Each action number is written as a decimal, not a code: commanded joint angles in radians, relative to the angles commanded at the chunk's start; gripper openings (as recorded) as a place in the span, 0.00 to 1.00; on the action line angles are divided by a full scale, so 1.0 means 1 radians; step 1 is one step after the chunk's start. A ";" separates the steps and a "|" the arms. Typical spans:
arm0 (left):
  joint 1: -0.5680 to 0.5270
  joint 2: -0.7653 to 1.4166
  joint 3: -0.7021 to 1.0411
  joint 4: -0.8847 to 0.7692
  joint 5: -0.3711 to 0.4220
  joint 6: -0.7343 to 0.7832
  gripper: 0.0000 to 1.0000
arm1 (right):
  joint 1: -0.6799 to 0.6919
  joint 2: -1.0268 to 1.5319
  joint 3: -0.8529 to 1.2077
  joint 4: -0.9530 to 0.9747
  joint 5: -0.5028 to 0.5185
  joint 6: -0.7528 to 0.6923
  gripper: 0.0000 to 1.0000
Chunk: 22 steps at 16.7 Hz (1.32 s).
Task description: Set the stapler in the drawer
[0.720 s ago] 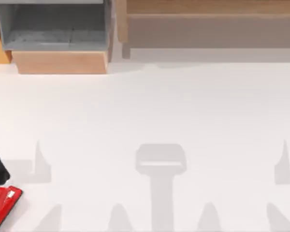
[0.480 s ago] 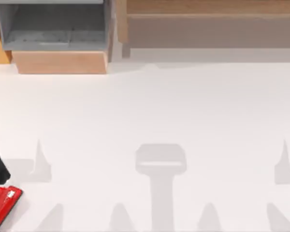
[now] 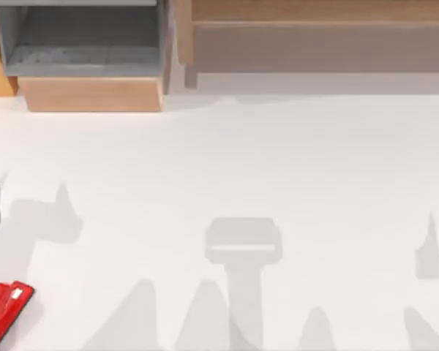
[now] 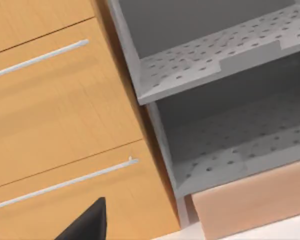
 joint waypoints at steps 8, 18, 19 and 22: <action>0.151 0.790 0.380 0.407 0.156 0.544 1.00 | 0.000 0.000 0.000 0.000 0.000 0.000 1.00; 0.313 1.631 0.796 0.846 0.308 1.129 1.00 | 0.000 0.000 0.000 0.000 0.000 0.000 1.00; 0.323 1.679 0.820 0.872 0.317 1.164 1.00 | 0.000 0.000 0.000 0.000 0.000 0.000 1.00; 0.341 1.769 0.868 0.921 0.332 1.229 1.00 | 0.000 0.000 0.000 0.000 0.000 0.000 1.00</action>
